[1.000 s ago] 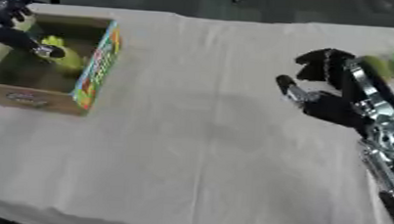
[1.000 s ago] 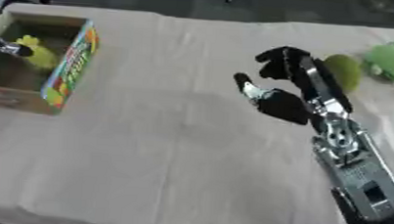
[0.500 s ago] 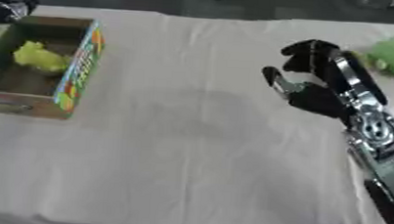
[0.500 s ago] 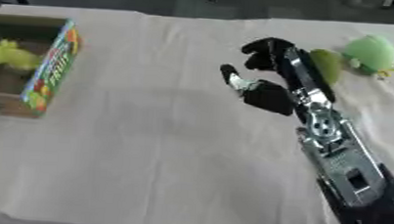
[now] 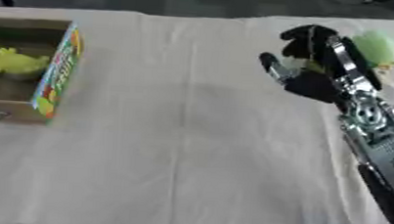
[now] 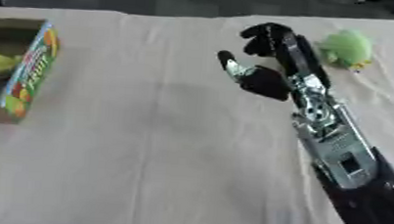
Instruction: Pick up the objects with one hand, pass them to the other hand, and then place them into the box on the other side of the table.
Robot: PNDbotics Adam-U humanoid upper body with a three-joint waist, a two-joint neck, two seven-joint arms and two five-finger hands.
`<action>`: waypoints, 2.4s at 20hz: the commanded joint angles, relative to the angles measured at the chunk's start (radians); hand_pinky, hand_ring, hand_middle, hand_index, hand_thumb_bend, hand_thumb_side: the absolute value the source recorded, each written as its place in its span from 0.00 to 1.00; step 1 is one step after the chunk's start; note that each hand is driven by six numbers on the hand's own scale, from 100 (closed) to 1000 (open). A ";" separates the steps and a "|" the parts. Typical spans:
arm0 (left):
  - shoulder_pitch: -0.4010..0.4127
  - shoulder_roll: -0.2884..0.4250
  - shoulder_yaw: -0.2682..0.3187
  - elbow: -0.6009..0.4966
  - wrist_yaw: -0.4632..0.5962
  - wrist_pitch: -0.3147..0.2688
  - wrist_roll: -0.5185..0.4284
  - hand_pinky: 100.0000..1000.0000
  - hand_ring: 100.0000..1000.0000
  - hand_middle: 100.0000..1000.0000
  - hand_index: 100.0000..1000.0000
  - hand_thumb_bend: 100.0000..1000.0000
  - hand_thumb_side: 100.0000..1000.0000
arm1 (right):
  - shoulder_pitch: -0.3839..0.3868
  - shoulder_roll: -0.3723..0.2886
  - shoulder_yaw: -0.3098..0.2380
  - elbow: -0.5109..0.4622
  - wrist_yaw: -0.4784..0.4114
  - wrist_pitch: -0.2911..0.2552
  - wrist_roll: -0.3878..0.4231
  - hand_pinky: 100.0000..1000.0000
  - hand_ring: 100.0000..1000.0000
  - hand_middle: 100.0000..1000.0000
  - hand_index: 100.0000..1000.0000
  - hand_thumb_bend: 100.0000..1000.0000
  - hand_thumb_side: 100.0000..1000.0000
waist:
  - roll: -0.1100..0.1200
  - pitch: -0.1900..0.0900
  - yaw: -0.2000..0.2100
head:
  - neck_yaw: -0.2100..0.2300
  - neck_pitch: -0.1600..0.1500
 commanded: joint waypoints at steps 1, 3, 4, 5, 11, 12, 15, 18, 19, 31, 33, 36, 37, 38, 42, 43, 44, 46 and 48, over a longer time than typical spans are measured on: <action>0.007 -0.012 0.026 -0.048 0.066 -0.039 0.037 0.59 0.69 0.65 0.75 0.39 0.42 | -0.017 -0.044 -0.042 0.016 0.011 0.016 -0.021 0.77 0.66 0.49 0.68 0.42 0.14 | -0.003 -0.015 -0.001 | -0.014 -0.011; 0.021 -0.033 0.027 -0.059 0.092 -0.056 0.050 0.59 0.69 0.65 0.75 0.40 0.43 | -0.020 -0.062 -0.062 0.043 0.017 0.033 -0.025 0.78 0.68 0.51 0.70 0.45 0.15 | -0.005 -0.014 -0.001 | -0.021 -0.014; 0.027 -0.042 0.027 -0.063 0.102 -0.064 0.054 0.59 0.69 0.65 0.75 0.40 0.43 | -0.024 -0.070 -0.071 0.060 0.022 0.045 -0.020 0.79 0.69 0.52 0.71 0.45 0.16 | -0.006 -0.015 -0.001 | -0.024 -0.014; 0.033 -0.052 0.028 -0.066 0.108 -0.072 0.058 0.59 0.69 0.65 0.75 0.41 0.43 | -0.031 -0.080 -0.080 0.081 0.030 0.060 -0.013 0.79 0.71 0.54 0.72 0.48 0.17 | -0.007 -0.015 0.000 | -0.028 -0.016; 0.056 -0.093 0.027 -0.063 0.120 -0.099 0.066 0.59 0.69 0.65 0.75 0.41 0.44 | -0.088 -0.138 -0.119 0.198 0.084 0.122 0.053 0.80 0.74 0.59 0.75 0.54 0.18 | -0.014 -0.014 0.004 | -0.063 -0.020; 0.058 -0.096 0.027 -0.061 0.121 -0.099 0.066 0.59 0.69 0.65 0.75 0.41 0.44 | -0.098 -0.148 -0.122 0.215 0.096 0.127 0.064 0.80 0.74 0.60 0.76 0.55 0.18 | -0.015 -0.014 0.005 | -0.072 -0.022; 0.060 -0.101 0.026 -0.061 0.120 -0.100 0.068 0.59 0.69 0.65 0.75 0.41 0.44 | -0.123 -0.169 -0.131 0.263 0.114 0.136 0.098 0.81 0.76 0.62 0.77 0.58 0.17 | -0.017 -0.013 0.007 | -0.091 -0.027; 0.061 -0.102 0.026 -0.061 0.118 -0.098 0.068 0.60 0.69 0.65 0.75 0.41 0.44 | -0.150 -0.187 -0.128 0.309 0.128 0.139 0.150 0.81 0.76 0.63 0.78 0.60 0.17 | -0.019 -0.012 0.009 | -0.102 -0.029; 0.061 -0.102 0.026 -0.060 0.117 -0.097 0.068 0.60 0.69 0.65 0.75 0.41 0.44 | -0.159 -0.192 -0.126 0.324 0.129 0.137 0.170 0.81 0.76 0.64 0.78 0.61 0.16 | -0.019 -0.012 0.010 | -0.105 -0.030; 0.064 -0.102 0.022 -0.050 0.109 -0.081 0.067 0.59 0.69 0.64 0.75 0.41 0.45 | -0.302 -0.223 -0.076 0.546 0.241 0.136 0.378 0.81 0.78 0.68 0.79 0.61 0.21 | -0.019 -0.014 0.014 | -0.124 -0.029; 0.065 -0.102 0.022 -0.049 0.108 -0.079 0.068 0.59 0.69 0.64 0.75 0.40 0.45 | -0.315 -0.222 -0.074 0.576 0.255 0.133 0.396 0.81 0.78 0.68 0.80 0.61 0.22 | -0.019 -0.014 0.014 | -0.125 -0.029; 0.065 -0.102 0.022 -0.048 0.107 -0.078 0.069 0.59 0.69 0.64 0.75 0.40 0.45 | -0.326 -0.221 -0.074 0.614 0.278 0.127 0.415 0.82 0.78 0.69 0.80 0.61 0.22 | -0.019 -0.014 0.015 | -0.126 -0.029; 0.066 -0.102 0.023 -0.048 0.107 -0.078 0.069 0.59 0.69 0.64 0.75 0.40 0.45 | -0.329 -0.221 -0.074 0.625 0.287 0.126 0.422 0.82 0.79 0.70 0.80 0.60 0.22 | -0.019 -0.014 0.015 | -0.126 -0.029; 0.067 -0.101 0.023 -0.047 0.107 -0.077 0.070 0.59 0.69 0.64 0.75 0.40 0.45 | -0.330 -0.222 -0.075 0.634 0.296 0.125 0.430 0.82 0.79 0.70 0.80 0.60 0.22 | -0.019 -0.014 0.015 | -0.127 -0.028; 0.071 -0.100 0.024 -0.046 0.106 -0.076 0.070 0.59 0.69 0.64 0.75 0.40 0.45 | -0.330 -0.224 -0.081 0.658 0.314 0.125 0.452 0.81 0.78 0.70 0.80 0.60 0.24 | -0.020 -0.013 0.013 | -0.125 -0.025; 0.071 -0.100 0.024 -0.045 0.106 -0.075 0.069 0.59 0.69 0.64 0.75 0.40 0.45 | -0.330 -0.224 -0.081 0.662 0.316 0.126 0.456 0.81 0.78 0.70 0.80 0.60 0.24 | -0.020 -0.013 0.013 | -0.125 -0.024; 0.072 -0.100 0.024 -0.045 0.106 -0.075 0.069 0.59 0.69 0.64 0.75 0.40 0.45 | -0.329 -0.223 -0.079 0.666 0.318 0.127 0.460 0.81 0.78 0.70 0.80 0.60 0.24 | -0.020 -0.013 0.013 | -0.125 -0.024; 0.072 -0.101 0.024 -0.044 0.105 -0.074 0.070 0.59 0.69 0.64 0.75 0.40 0.45 | -0.328 -0.220 -0.076 0.675 0.324 0.129 0.466 0.81 0.78 0.70 0.80 0.60 0.24 | -0.020 -0.013 0.013 | -0.126 -0.026; 0.072 -0.103 0.023 -0.044 0.106 -0.074 0.070 0.59 0.69 0.63 0.75 0.40 0.45 | -0.329 -0.212 -0.073 0.689 0.331 0.130 0.468 0.81 0.79 0.70 0.81 0.60 0.24 | -0.019 -0.012 0.014 | -0.126 -0.027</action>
